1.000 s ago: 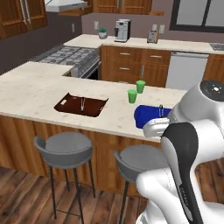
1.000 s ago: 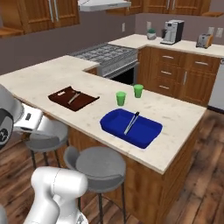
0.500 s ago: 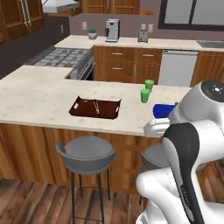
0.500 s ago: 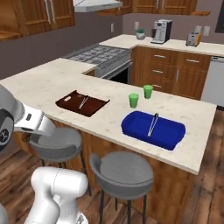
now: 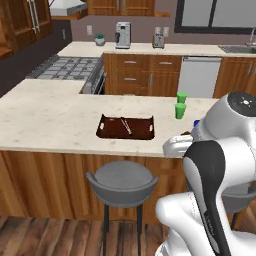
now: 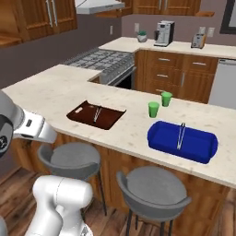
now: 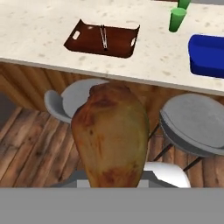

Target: Gather the sweet potato and mushroom from the fridge and place them on a tray on the dining counter. Then gather the chicken drumstick and fish from the fridge and place them on the other tray.

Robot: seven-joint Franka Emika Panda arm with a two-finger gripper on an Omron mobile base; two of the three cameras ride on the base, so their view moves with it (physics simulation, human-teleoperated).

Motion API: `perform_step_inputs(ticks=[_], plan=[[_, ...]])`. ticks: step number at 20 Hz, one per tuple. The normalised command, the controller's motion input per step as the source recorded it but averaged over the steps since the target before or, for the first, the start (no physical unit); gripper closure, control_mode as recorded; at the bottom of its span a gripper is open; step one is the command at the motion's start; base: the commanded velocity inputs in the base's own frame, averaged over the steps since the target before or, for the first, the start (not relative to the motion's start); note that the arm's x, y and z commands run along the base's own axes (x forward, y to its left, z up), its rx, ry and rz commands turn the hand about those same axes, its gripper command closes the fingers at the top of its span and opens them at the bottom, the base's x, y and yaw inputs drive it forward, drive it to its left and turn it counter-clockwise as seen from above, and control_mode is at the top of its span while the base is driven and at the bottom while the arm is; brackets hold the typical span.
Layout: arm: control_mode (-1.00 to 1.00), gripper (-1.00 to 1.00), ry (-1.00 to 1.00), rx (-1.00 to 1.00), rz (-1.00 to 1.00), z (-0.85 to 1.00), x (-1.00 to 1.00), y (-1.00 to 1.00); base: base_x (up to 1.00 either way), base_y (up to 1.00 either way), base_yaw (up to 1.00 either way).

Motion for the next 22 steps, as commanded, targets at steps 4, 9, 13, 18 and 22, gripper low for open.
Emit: perform_step_inputs(ticks=[4,9,13,18,22], plan=[[1.00,1.00,0.00,0.00,0.00,0.00,0.00,0.00,0.64,0.22,-0.31],[1.00,1.00,0.00,0.00,0.00,0.00,0.00,0.00,0.70,0.20,-0.33],[-1.00,1.00,0.01,0.00,-0.06,0.00,0.25,0.05,0.63,0.21,-0.23],[-1.00,1.00,0.03,0.00,-0.14,0.00,1.00,0.25,0.00,0.00,0.00],[-1.00,1.00,0.04,0.00,-0.05,-0.01,1.00,0.16,0.00,0.00,0.00]])
